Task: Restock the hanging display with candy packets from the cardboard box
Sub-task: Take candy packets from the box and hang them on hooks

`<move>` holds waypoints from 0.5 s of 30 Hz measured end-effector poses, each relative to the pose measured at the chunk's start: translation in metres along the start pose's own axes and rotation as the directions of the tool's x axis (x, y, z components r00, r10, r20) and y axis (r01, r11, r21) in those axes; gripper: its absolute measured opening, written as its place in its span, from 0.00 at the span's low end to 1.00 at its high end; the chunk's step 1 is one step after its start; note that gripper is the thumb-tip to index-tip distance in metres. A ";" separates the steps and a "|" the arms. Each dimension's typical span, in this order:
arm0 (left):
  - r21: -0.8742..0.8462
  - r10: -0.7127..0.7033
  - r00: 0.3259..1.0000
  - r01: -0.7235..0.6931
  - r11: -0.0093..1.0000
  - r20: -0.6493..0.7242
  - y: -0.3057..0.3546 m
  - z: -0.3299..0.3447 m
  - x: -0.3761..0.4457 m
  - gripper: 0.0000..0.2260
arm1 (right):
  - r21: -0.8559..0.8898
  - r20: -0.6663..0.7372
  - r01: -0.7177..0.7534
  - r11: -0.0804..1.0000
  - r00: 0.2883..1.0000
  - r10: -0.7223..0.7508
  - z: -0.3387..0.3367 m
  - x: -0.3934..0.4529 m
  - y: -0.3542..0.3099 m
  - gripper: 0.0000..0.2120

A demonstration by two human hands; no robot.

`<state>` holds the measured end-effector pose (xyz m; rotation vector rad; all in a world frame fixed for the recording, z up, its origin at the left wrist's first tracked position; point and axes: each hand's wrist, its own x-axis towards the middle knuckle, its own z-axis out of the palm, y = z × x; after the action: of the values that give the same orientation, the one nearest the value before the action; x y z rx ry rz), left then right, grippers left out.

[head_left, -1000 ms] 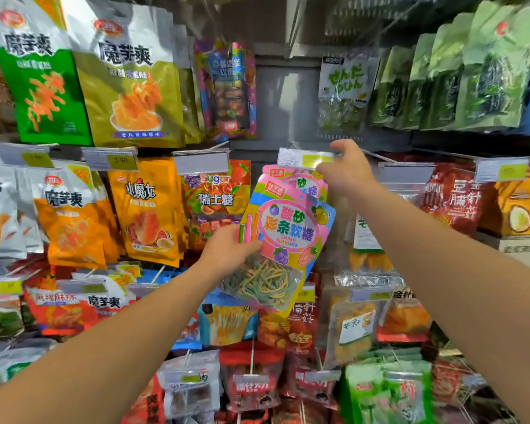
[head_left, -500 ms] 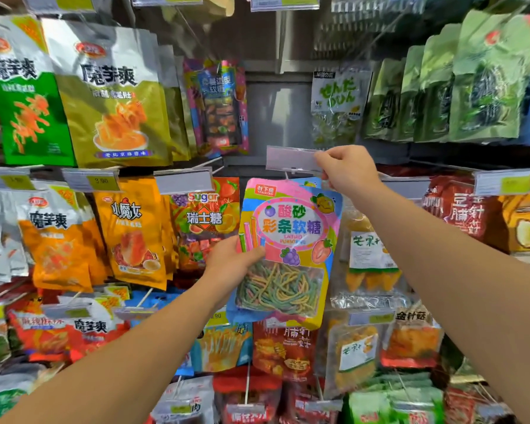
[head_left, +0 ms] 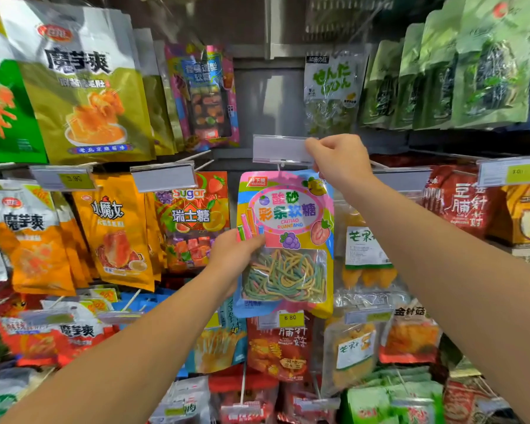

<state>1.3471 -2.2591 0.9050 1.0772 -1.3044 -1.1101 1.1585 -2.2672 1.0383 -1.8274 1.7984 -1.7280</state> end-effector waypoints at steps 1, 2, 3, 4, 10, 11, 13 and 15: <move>0.006 -0.005 1.000 0.005 1.000 -0.002 -0.003 0.000 -0.001 0.04 | 0.003 0.004 0.000 1.000 1.000 0.000 0.000 0.000 0.000 0.23; 0.008 -0.002 1.000 0.002 1.000 -0.007 -0.005 -0.001 -0.003 0.05 | 0.003 0.008 0.001 1.000 1.000 -0.001 0.000 0.000 0.001 0.23; 0.003 0.006 1.000 -0.005 1.000 -0.016 -0.007 -0.001 -0.004 0.06 | 0.000 0.007 0.003 1.000 1.000 -0.003 0.000 0.000 0.001 0.23; -0.010 0.013 0.999 -0.014 1.000 -0.030 -0.007 -0.003 -0.005 0.06 | -0.004 0.006 0.008 1.000 1.000 -0.008 0.000 0.000 0.001 0.23; -0.019 0.003 1.000 -0.003 1.000 -0.028 0.000 -0.005 -0.002 0.06 | -0.012 -0.014 0.031 0.999 0.999 -0.031 0.002 -0.002 -0.001 0.22; -0.004 -0.002 0.999 0.002 1.000 -0.032 0.000 -0.004 -0.003 0.06 | -0.008 -0.014 0.023 1.000 1.000 -0.023 0.002 -0.002 -0.001 0.22; 0.014 -0.006 0.999 0.006 1.000 -0.041 -0.002 -0.002 -0.004 0.05 | 0.009 -0.009 0.008 1.000 1.000 -0.008 0.001 -0.003 -0.001 0.22; 0.004 -0.003 0.999 0.003 1.000 -0.045 -0.004 -0.002 -0.006 0.04 | 0.017 -0.004 -0.002 1.000 1.000 0.002 0.001 -0.003 -0.002 0.22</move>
<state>1.3496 -2.2538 0.9004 1.1011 -1.2705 -1.0804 1.1610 -2.2652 1.0378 -1.8167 1.7811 -1.7418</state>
